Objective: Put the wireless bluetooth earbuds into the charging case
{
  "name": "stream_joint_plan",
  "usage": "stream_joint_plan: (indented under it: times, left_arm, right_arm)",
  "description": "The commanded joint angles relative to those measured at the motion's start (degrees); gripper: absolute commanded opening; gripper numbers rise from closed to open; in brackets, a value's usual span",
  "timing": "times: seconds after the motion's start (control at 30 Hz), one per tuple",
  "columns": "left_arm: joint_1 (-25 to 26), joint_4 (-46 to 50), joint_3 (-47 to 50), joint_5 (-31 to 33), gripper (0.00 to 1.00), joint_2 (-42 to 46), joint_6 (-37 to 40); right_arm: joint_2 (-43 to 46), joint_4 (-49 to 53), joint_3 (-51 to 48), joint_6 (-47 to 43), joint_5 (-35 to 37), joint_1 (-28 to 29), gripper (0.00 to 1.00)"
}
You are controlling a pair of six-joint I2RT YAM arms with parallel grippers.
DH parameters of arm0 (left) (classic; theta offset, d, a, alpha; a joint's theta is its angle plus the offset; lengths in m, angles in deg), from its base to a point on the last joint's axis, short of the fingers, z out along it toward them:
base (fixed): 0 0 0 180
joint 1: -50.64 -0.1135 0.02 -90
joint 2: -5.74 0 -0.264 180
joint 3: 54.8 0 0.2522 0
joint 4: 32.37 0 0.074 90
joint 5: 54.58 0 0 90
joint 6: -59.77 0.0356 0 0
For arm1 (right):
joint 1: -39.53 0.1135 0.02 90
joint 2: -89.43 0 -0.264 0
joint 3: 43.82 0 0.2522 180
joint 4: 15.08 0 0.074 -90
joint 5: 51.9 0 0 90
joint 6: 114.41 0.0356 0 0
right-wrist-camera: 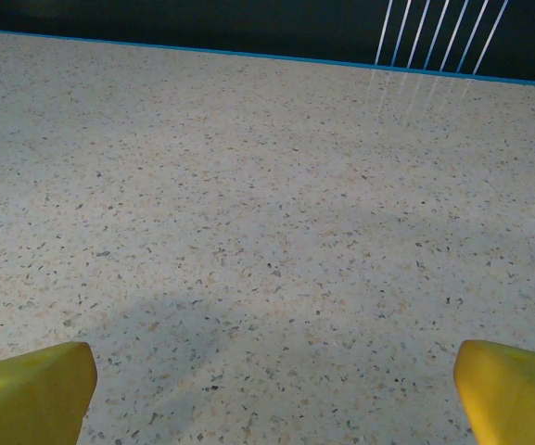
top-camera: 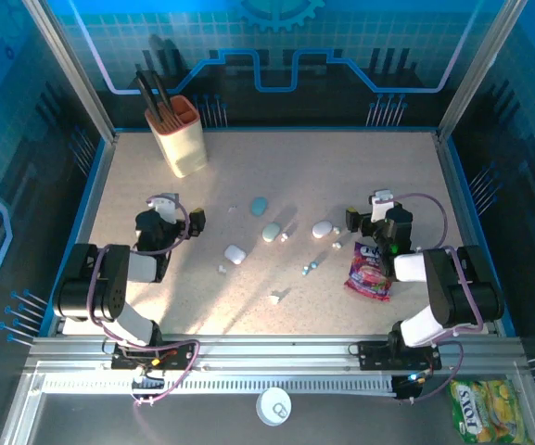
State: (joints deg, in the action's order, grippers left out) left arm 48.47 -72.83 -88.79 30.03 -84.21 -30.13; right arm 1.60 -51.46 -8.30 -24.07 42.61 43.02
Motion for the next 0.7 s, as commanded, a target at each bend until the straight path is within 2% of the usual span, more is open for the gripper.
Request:
stream_joint_plan:
  times: [0.0, 0.57, 0.67]
  left_arm:
    - [0.32, 0.25, -1.28, -0.15, 0.99, 0.92, 0.73]
    - [0.33, 0.25, -1.29, -0.02, 0.99, 0.92, 0.57]
    - [0.33, -0.88, -0.60, -0.28, 0.99, 0.99, 0.77]
  right_arm:
    - [-0.41, -1.00, 1.09, -0.87, 1.12, 0.56, 1.00]
    - [-0.37, -1.05, 0.92, -0.86, 1.11, 0.59, 1.00]
    - [-0.11, -2.62, 0.01, 0.00, 3.29, 0.59, 1.00]
